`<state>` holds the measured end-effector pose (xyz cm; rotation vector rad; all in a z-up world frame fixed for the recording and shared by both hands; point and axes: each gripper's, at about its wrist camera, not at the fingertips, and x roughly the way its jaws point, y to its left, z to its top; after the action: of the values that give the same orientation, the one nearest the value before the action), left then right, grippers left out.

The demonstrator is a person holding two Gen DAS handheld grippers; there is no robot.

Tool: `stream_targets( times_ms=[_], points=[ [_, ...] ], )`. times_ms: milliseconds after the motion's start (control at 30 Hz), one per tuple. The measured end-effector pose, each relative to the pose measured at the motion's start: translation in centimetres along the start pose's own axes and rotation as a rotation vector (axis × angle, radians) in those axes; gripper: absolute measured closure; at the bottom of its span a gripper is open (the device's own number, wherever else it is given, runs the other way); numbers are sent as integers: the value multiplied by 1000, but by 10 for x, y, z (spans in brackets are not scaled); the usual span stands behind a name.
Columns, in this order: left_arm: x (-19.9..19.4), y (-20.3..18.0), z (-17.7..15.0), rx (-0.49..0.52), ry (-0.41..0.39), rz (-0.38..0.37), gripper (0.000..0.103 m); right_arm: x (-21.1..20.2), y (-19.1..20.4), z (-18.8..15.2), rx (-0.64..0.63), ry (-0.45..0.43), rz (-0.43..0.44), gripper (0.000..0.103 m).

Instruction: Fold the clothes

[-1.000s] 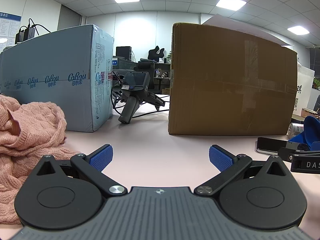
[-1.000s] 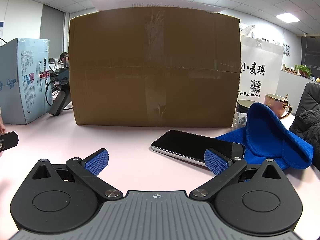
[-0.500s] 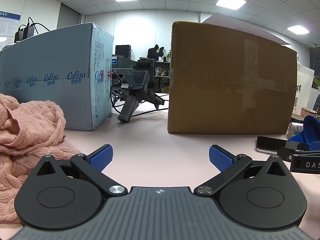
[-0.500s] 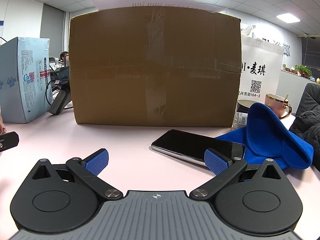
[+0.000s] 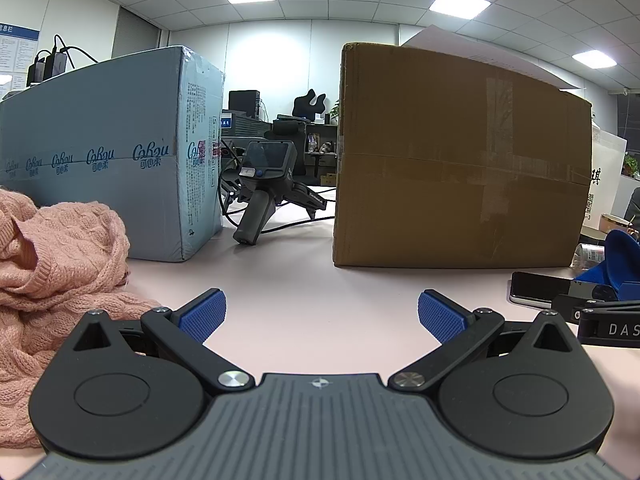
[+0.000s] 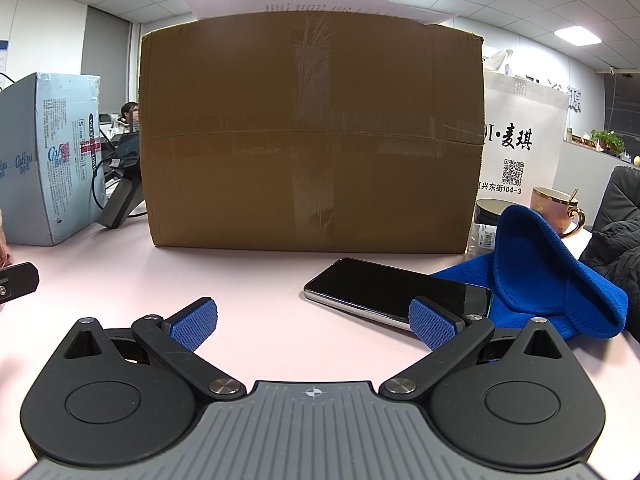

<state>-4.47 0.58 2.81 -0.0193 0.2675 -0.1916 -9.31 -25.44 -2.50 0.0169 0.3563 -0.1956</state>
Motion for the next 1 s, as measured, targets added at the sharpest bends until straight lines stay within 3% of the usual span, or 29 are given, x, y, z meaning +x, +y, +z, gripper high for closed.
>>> stream_targets(
  times_ms=[1000],
  points=[
    [2, -3, 0, 14, 10, 0, 0, 0, 1, 0, 1, 4, 5, 0]
  ],
)
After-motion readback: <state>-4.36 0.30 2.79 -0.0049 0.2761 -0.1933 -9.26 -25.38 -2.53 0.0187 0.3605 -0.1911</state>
